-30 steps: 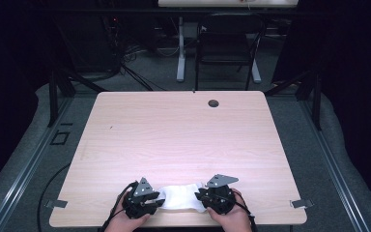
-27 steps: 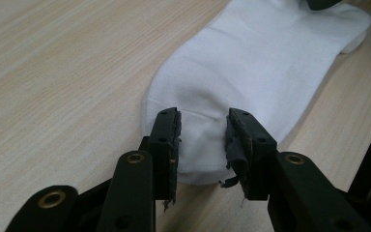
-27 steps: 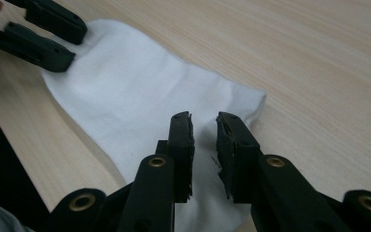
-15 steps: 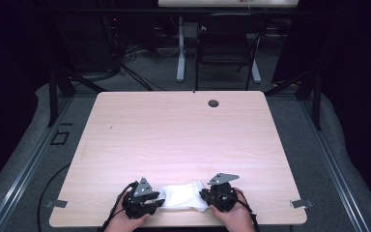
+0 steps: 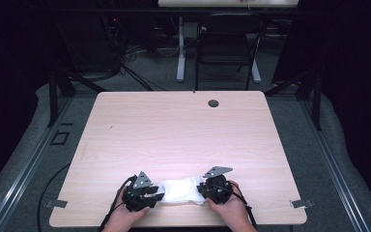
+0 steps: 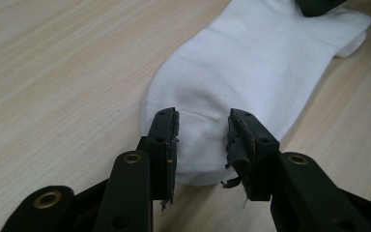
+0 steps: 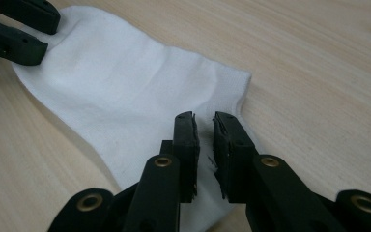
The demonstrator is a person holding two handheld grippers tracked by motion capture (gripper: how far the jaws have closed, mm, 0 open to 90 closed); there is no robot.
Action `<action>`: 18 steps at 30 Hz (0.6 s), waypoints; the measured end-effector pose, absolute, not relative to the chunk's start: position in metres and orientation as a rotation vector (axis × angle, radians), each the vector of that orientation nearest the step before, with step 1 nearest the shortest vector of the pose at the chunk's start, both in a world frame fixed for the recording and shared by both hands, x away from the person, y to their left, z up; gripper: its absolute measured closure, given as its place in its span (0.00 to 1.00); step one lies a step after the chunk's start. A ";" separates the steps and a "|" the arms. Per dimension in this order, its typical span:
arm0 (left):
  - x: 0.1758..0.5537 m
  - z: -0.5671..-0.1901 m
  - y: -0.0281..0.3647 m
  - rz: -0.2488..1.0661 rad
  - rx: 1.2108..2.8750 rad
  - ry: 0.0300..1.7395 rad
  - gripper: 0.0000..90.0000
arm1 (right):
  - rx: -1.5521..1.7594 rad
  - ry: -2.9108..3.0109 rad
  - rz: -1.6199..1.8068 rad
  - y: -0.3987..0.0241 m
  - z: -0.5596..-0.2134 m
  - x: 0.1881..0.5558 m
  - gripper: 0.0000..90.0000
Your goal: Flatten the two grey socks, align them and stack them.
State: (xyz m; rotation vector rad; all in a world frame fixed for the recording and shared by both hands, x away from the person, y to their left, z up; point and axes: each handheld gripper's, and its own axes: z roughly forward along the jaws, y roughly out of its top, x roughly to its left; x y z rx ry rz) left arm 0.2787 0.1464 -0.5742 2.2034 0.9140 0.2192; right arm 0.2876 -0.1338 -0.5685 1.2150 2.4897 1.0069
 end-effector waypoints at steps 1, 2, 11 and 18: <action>0.281 -0.574 0.147 0.220 2.197 0.920 0.70 | 1.218 2.484 1.013 -0.133 -0.569 0.289 0.88; 0.284 -0.575 0.148 0.222 2.188 0.930 0.70 | 1.221 2.480 1.025 -0.132 -0.569 0.291 0.88; 0.301 -0.576 0.152 0.236 2.156 0.971 0.69 | 1.241 2.462 1.035 -0.127 -0.570 0.305 0.87; 0.307 -0.576 0.153 0.226 2.140 0.984 0.69 | 1.263 2.445 1.063 -0.129 -0.572 0.311 0.87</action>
